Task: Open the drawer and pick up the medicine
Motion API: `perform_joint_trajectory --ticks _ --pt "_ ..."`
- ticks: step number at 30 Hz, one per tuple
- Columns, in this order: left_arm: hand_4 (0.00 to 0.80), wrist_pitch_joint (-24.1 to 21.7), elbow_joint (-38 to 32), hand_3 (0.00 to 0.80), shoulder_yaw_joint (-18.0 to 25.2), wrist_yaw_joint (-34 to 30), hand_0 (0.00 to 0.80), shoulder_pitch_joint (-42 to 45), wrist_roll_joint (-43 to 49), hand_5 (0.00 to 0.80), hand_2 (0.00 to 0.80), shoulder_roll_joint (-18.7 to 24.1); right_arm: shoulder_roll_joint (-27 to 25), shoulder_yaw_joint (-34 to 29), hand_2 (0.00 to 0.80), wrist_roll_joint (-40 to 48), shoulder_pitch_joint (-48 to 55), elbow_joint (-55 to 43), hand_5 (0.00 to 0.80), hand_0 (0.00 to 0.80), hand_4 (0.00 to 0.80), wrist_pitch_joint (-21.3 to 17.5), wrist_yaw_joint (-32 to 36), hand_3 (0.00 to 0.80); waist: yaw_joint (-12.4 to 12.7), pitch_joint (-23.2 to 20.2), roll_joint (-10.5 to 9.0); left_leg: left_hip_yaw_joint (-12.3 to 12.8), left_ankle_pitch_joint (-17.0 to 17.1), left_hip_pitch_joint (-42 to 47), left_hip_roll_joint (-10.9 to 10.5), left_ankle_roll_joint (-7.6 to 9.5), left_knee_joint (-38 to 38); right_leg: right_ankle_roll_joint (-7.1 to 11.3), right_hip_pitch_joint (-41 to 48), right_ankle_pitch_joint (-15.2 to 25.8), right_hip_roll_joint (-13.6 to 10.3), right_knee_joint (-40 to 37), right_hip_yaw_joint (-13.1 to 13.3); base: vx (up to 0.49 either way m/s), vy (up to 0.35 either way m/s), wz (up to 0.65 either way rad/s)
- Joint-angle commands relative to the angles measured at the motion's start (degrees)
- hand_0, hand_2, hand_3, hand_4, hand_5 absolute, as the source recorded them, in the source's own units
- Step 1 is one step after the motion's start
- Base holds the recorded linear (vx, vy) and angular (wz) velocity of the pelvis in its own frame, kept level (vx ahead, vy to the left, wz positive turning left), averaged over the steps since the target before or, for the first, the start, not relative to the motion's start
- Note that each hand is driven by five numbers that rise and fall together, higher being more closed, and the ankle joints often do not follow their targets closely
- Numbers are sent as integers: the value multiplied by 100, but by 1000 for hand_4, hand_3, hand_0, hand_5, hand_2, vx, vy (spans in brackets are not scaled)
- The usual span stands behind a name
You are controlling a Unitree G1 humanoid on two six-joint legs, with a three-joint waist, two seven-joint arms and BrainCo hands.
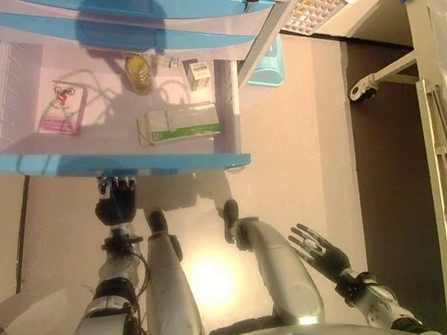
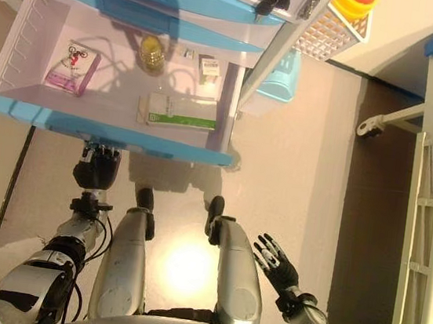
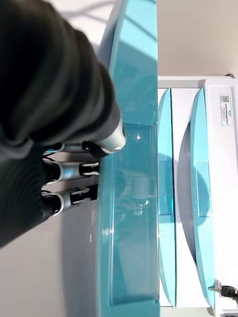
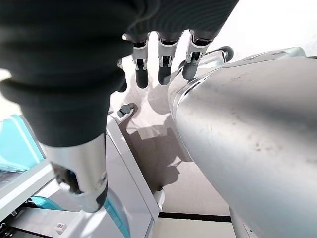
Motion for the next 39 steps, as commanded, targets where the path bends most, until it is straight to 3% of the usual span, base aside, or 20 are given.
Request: perform_joint_trajectory --ticks 1,23,24,25,27,28,39 --pt "800 -109 38 800 53 291 800 530 192 800 800 -143 -23 -37 0 -49 177 -598 0 0 0 -66 109 0 48 -125 -18 226 -221 -20 -279 269 -42 38 22 24 200 215 -367 0 0 0" --pt "800 222 185 800 131 659 800 1270 471 800 800 -201 -26 -272 0 -8 205 -466 0 0 0 -205 273 0 237 -73 80 166 -166 -29 -342 240 -109 -19 50 -10 110 236 -552 -2 -1 2" --pt "602 241 195 602 150 686 602 1292 485 602 602 -206 -22 -274 0 -7 210 -467 0 0 0 -209 276 0 242 -70 82 161 -165 -30 -343 240 -107 -19 44 -13 109 247 -552 0 0 0" --pt "0 243 195 0 162 788 0 1320 524 0 0 -206 -18 -287 0 -13 218 -460 0 0 0 -206 282 0 248 -70 85 153 -166 -31 -351 243 -101 -22 41 -15 106 261 -554 0 0 0" --pt "0 233 227 0 167 939 0 1318 598 0 0 -209 -7 -295 0 -20 221 -441 0 0 0 -209 288 0 248 -75 86 155 -170 -28 -344 245 -89 -24 39 -24 92 283 -560 48 9 1" --pt "0 221 274 0 179 999 0 1315 613 0 0 -211 -6 -297 0 -24 232 -394 0 0 0 -231 309 0 247 -82 98 128 -346 22 -349 221 -6 33 72 -170 94 383 -515 92 21 3" --pt "0 136 607 0 298 2109 0 997 679 0 0 -71 -54 -322 0 -155 213 -286 0 0 0 -154 364 0 131 -161 81 173 -416 -37 -322 246 204 39 -12 -221 100 562 -455 16 9 1"
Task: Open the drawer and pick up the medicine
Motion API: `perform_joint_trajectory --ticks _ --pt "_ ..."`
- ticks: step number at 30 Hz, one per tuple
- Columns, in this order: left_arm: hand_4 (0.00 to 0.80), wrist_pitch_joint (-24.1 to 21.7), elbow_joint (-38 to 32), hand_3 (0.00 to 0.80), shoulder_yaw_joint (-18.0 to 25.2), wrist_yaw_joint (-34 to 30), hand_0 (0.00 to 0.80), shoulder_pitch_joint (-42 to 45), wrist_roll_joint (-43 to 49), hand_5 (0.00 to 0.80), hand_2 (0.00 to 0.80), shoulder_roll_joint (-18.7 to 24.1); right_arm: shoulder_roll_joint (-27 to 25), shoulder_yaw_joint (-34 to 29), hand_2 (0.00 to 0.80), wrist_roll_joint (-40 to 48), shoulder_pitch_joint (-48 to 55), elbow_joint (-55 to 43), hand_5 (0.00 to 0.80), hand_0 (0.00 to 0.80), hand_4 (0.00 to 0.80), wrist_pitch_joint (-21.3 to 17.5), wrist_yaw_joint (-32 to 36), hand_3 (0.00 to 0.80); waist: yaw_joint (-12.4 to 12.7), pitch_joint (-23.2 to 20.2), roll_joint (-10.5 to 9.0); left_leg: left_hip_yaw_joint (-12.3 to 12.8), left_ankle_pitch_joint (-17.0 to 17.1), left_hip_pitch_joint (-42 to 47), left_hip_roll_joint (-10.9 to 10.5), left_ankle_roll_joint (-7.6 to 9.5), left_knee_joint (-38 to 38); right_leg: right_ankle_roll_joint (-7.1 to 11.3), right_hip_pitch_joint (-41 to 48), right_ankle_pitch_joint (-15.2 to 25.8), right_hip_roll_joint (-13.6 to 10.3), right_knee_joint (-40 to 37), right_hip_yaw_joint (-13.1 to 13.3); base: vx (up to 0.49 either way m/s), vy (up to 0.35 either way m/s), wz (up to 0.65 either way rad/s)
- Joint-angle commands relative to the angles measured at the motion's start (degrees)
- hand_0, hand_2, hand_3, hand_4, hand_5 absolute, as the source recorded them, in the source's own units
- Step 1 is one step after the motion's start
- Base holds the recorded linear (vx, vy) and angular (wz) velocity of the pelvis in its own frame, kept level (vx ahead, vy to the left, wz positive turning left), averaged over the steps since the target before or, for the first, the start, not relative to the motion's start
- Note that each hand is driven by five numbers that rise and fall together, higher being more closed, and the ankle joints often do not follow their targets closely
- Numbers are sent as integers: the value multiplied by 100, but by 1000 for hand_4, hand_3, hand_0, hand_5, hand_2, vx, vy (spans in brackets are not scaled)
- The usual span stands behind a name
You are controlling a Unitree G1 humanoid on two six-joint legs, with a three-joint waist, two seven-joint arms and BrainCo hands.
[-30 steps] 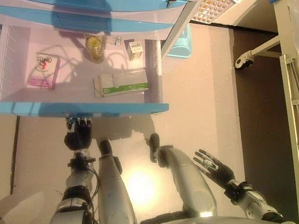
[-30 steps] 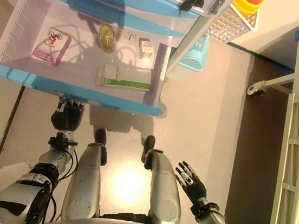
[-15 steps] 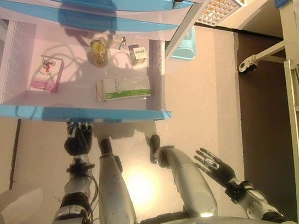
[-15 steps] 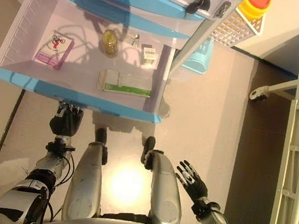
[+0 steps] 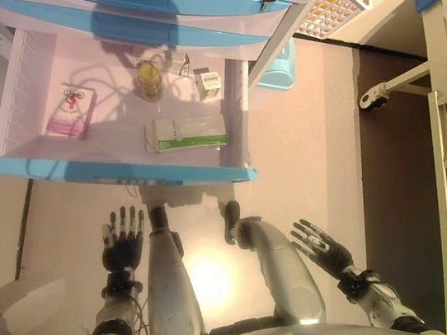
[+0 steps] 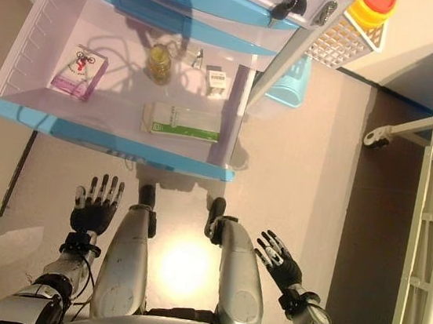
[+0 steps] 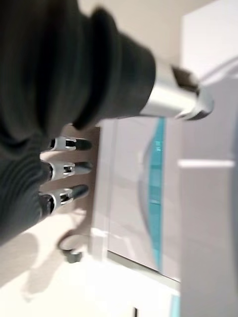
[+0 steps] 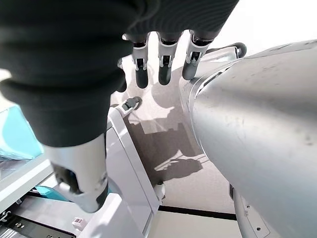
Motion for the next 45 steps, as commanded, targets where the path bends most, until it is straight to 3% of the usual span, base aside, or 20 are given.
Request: perform_joint_trajectory --ticks 1,8,13,20,30,37,45 --pt "0 -36 3 0 103 263 0 -41 112 0 0 -40 -65 -83 0 -120 228 -262 0 0 0 -83 204 0 -31 -189 53 304 -482 16 -313 338 232 213 77 -22 149 295 -281 39 25 -3" --pt "0 -11 486 0 326 1127 0 -261 230 0 0 86 -63 -74 0 -199 205 -132 0 0 0 -129 241 0 -99 -274 34 356 -332 -53 -305 366 270 157 6 88 138 306 -292 2 12 -3" --pt "0 -3 501 0 293 1190 0 -150 527 0 0 99 -146 -82 0 -329 306 -436 0 0 0 -567 -96 0 -127 -292 42 374 -304 20 -313 374 205 174 57 112 135 253 -270 0 0 0" --pt "0 61 -133 0 -18 1270 0 534 1103 0 0 179 -674 -246 0 -794 665 -2200 0 0 0 -1076 -1001 0 -133 -272 90 405 -225 197 -342 380 -27 218 217 192 83 50 -298 0 0 0" --pt "0 162 -299 0 -179 921 0 1471 1672 0 0 262 -1846 -1290 0 -1575 1187 -4190 0 0 0 -1544 -715 0 -118 -323 262 480 -88 677 -348 362 -534 309 652 209 -63 -310 -377 11 7 8" --pt "0 205 -380 0 -140 673 0 1811 1922 0 0 213 -2509 -1828 0 -1808 1329 -5313 0 0 0 -1317 -558 0 -92 -413 387 539 -47 938 -460 346 -816 361 908 247 -114 -620 -401 13 31 6" --pt "0 156 -569 0 -287 769 0 1992 2207 0 0 119 -3002 -1865 0 -2235 964 -6166 0 0 0 -883 -425 0 23 -507 528 548 -19 1228 -542 334 -1031 384 1236 270 -165 -884 -412 36 28 7"
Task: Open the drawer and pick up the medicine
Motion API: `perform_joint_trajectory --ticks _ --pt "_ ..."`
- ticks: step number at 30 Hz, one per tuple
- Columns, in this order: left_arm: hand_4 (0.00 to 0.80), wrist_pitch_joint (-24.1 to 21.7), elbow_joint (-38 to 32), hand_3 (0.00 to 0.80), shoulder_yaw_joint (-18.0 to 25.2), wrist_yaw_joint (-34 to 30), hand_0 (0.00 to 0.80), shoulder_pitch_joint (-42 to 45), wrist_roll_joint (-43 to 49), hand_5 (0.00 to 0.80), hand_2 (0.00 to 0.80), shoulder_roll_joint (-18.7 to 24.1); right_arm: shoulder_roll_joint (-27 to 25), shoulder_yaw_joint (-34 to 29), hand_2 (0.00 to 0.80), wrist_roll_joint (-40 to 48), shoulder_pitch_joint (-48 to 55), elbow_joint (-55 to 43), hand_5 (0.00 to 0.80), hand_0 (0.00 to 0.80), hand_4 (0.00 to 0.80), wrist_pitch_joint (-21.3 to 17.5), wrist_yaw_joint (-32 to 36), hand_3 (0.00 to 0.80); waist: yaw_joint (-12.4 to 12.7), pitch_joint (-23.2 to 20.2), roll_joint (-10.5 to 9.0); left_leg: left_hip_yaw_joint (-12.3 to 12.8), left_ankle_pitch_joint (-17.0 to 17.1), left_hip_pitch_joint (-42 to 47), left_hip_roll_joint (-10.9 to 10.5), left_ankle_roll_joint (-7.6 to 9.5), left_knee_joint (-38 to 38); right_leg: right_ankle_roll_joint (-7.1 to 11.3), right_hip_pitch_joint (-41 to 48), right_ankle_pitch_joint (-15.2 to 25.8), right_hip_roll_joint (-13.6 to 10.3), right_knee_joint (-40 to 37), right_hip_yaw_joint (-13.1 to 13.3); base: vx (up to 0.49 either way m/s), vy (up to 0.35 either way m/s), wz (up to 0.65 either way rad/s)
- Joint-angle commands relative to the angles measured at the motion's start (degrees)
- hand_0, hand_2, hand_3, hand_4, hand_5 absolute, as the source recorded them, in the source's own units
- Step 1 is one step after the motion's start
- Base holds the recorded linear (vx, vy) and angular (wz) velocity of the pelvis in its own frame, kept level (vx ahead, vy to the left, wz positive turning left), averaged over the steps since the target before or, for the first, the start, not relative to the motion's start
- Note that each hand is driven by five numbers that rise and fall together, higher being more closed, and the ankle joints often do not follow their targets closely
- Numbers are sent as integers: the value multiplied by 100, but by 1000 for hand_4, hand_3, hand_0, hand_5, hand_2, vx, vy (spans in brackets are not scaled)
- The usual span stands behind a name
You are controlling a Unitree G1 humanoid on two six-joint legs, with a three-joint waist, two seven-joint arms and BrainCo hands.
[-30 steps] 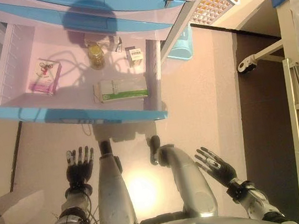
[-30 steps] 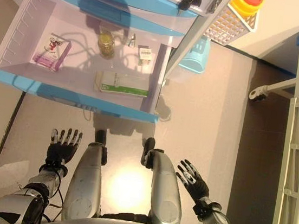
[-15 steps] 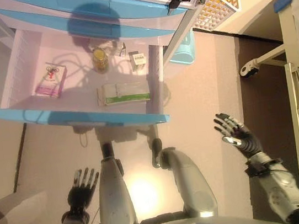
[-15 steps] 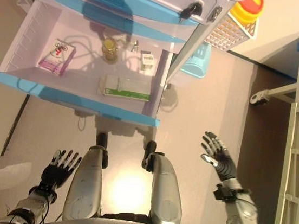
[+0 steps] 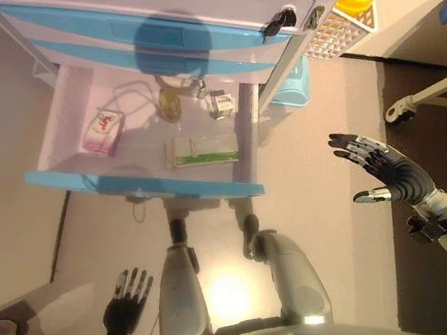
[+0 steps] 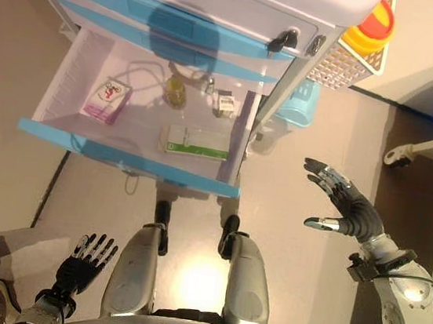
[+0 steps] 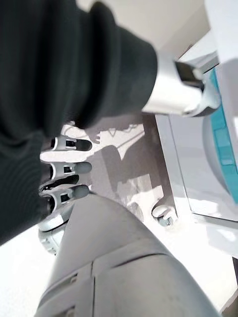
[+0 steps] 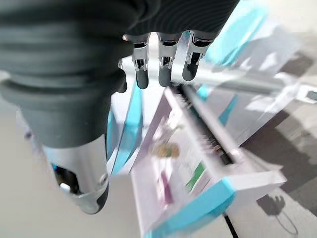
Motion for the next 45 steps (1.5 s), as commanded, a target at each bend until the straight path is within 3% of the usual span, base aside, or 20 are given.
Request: perform_joint_trajectory --ticks 1,6,15,29,45 --pt "0 -14 -230 0 -265 -80 0 402 366 0 0 -38 -208 -101 0 -129 -319 -267 0 0 0 6 48 0 57 -328 -9 253 -396 127 -385 275 36 331 294 336 128 -398 -173 37 15 5" --pt "0 -227 -332 0 -453 -30 0 428 665 0 0 -100 -390 57 0 -229 -805 -561 0 0 0 289 -4 0 169 -338 41 208 -361 257 -412 267 -75 318 450 358 127 -510 -190 38 13 4" --pt "0 -215 -693 0 -579 297 0 462 792 0 0 -113 -547 481 0 -610 -1661 -710 0 0 0 607 -30 0 406 -338 100 111 -351 343 -478 280 -121 334 649 440 97 -687 -222 21 12 5" --pt "0 -109 -829 0 -633 539 0 391 818 0 0 -38 -575 1771 0 -1277 -3104 -220 0 0 0 1754 -45 0 716 -305 211 17 -204 500 -554 266 -356 340 893 536 37 -932 -284 14 28 10" --pt "0 -15 -977 0 -705 765 0 356 966 0 0 -182 -93 2604 0 -2267 -4350 467 0 0 0 1533 -821 0 1018 -299 350 -65 -215 520 -618 275 -242 320 1032 568 -74 -960 -339 26 22 3"
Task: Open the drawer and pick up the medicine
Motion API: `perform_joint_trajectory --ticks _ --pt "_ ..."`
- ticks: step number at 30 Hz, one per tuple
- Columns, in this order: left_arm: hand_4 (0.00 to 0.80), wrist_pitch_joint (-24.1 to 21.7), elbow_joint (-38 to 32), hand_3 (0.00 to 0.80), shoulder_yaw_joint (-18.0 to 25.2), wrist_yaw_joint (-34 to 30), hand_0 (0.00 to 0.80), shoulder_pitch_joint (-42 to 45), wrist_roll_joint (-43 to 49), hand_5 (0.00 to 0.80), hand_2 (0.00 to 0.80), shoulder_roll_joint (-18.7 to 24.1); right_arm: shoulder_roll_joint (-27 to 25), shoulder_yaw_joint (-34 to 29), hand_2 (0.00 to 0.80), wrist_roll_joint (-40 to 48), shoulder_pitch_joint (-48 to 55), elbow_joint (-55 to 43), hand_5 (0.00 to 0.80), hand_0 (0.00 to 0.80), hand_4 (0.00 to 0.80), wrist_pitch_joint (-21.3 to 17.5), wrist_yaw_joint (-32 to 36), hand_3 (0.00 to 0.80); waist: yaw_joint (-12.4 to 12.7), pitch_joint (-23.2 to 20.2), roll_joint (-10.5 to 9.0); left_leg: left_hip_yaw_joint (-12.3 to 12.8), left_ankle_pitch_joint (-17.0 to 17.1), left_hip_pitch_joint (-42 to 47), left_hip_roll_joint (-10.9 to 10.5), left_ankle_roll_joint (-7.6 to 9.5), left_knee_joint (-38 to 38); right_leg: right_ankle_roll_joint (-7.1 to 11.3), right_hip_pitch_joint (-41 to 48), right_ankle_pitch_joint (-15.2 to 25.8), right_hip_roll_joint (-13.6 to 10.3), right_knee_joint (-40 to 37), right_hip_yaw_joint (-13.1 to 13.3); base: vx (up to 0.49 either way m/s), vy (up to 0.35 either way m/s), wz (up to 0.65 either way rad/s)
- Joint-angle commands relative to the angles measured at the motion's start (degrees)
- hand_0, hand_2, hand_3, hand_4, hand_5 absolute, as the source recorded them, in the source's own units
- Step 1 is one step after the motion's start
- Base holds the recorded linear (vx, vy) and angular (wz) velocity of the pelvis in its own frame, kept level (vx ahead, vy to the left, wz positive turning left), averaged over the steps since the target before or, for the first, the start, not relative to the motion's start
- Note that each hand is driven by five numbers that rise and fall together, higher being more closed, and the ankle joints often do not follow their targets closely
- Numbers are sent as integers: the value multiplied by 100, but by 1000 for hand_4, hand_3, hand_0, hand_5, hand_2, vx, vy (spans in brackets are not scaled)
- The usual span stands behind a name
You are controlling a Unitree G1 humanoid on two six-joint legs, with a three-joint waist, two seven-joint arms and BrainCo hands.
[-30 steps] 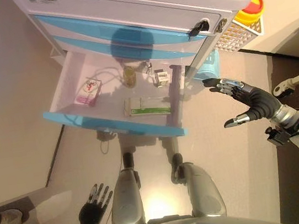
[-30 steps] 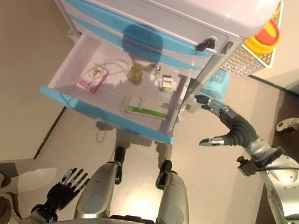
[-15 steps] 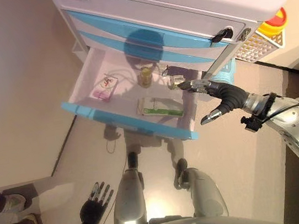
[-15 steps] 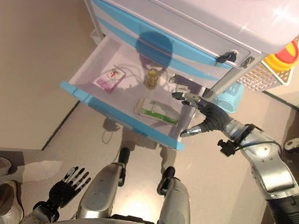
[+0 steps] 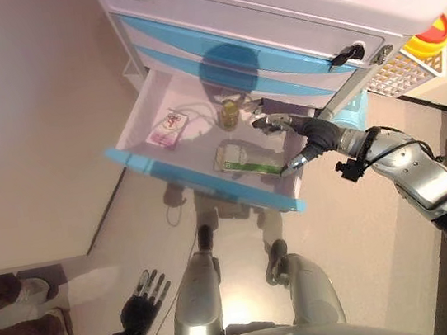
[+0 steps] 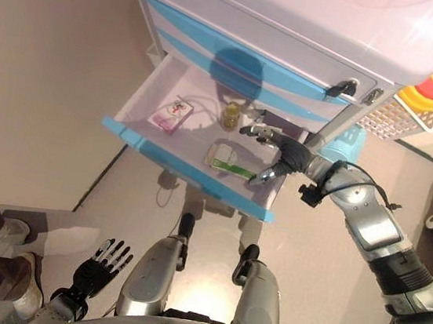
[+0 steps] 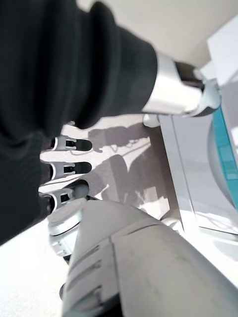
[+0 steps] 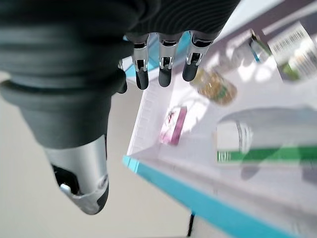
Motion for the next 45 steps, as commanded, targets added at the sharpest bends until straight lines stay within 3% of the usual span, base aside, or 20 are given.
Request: perform_joint_trajectory --ticks 1,6,10,18,25,35,45 --pt "0 28 -398 0 -245 34 0 226 292 0 0 -18 166 165 0 -159 -412 -35 0 0 0 -294 -227 0 103 -184 -16 85 -588 -34 -328 137 395 199 378 522 204 -657 31 36 32 8" --pt "0 62 -387 0 -231 47 0 232 328 0 0 -7 305 386 0 65 -605 335 0 0 0 -26 31 0 174 -179 32 33 -587 -33 -351 139 413 191 392 513 173 -633 16 28 22 7" --pt "0 94 -382 0 -246 1 0 242 378 0 0 20 428 546 0 -156 -705 699 0 0 0 -195 -179 0 231 -169 63 2 -591 -63 -369 138 458 196 380 522 147 -608 -12 0 0 0" --pt "0 46 -417 0 -268 -34 0 264 396 0 0 -71 533 859 0 -1570 -648 981 0 0 0 -536 -717 0 253 -164 93 -11 -588 -111 -378 136 494 218 356 542 126 -609 5 0 0 0" --pt "0 22 -447 0 -333 -33 0 204 301 0 0 -64 611 1219 0 -2249 -609 1466 0 0 0 -634 -1124 0 258 -77 153 -33 -594 -235 -406 142 536 231 255 564 109 -614 32 -34 13 1" --pt "0 -20 -465 0 -391 -148 0 111 244 0 0 4 563 1522 0 -2532 -700 1796 0 0 0 -864 -1350 0 296 13 162 -36 -621 -372 -428 148 579 243 141 583 90 -612 -10 -41 1 4" --pt "0 -51 -598 0 -430 -43 0 59 128 0 0 35 481 1666 0 -2463 -629 1570 0 0 0 -975 -1119 0 284 60 111 -21 -636 -441 -410 154 586 256 55 595 113 -603 4 -8 -2 1"
